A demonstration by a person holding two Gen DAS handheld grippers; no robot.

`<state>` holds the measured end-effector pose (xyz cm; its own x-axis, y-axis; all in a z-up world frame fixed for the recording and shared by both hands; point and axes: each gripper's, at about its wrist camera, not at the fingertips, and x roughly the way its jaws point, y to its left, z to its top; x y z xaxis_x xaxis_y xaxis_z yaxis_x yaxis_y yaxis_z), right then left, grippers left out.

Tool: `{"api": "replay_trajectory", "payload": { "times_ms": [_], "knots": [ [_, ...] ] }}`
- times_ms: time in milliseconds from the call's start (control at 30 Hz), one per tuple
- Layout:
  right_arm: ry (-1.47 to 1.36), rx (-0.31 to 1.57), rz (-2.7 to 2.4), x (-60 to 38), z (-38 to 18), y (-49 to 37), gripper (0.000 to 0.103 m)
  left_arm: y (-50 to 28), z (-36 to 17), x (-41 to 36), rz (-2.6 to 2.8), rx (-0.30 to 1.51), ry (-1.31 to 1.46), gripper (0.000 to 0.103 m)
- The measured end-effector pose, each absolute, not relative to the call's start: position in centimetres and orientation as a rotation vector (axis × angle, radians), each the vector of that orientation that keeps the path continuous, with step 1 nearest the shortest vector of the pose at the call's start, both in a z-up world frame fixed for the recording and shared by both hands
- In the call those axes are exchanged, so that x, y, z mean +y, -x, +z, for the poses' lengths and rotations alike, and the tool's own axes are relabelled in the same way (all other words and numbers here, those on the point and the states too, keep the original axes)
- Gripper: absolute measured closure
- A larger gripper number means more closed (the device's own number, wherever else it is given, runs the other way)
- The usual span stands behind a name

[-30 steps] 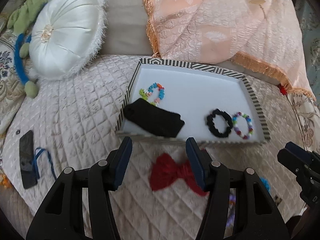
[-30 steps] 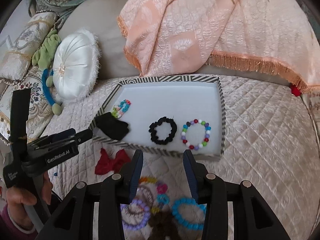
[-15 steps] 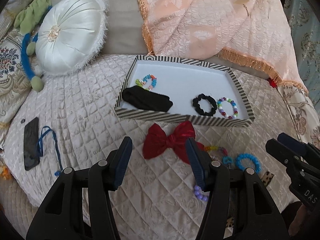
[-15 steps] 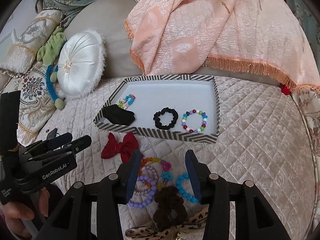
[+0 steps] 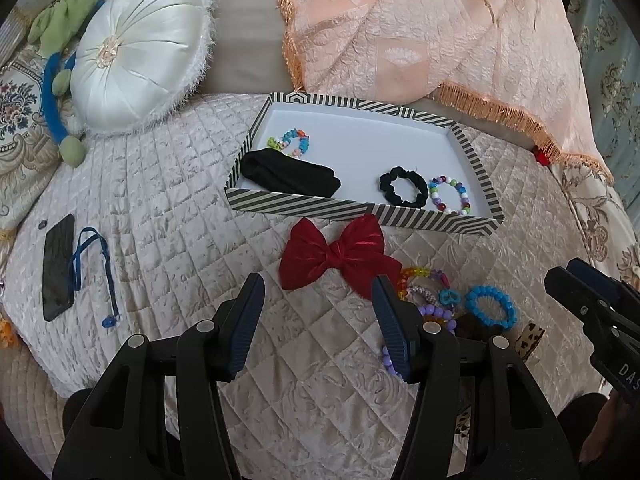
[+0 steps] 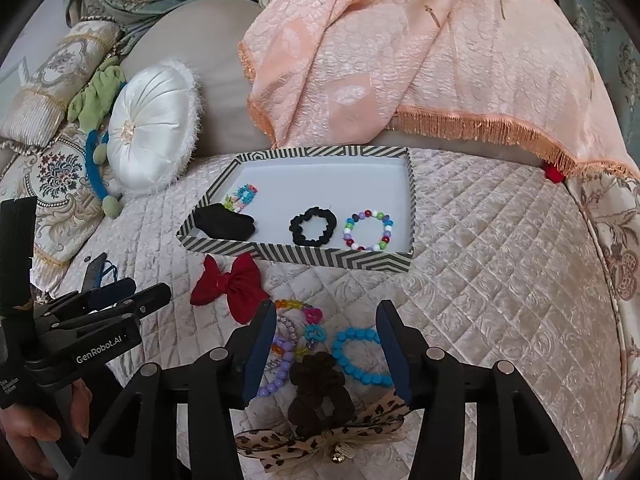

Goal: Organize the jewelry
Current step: 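Move left tool toward red bow while right tool approaches blue bead bracelet, then grasp red bow with left tool while right tool grasps blue bead bracelet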

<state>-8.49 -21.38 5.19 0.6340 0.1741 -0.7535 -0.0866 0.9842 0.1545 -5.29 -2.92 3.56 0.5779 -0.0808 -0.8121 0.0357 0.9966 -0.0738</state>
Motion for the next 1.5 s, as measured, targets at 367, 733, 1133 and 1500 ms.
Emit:
{"api": "replay_trajectory", "payload": {
  "times_ms": [367,733,1133,1500],
  "knots": [
    [-0.122,0.878,0.139,-22.6,4.9,8.9,0.051,5.2,3.1,-2.7,-0.091,0.986,0.077,0.047],
    [-0.191,0.918,0.122,-26.2,3.3,7.9,0.05,3.0,0.7,1.2,-0.092,1.089,0.222,0.037],
    [-0.112,1.076,0.2,-27.0,-2.1,4.8,0.05,-0.9,-1.9,1.7,-0.14,1.18,0.361,0.028],
    [0.018,1.102,0.228,-25.6,-5.1,3.8,0.065,-4.4,-4.3,0.2,-0.135,1.228,0.341,0.024]
  ]
}}
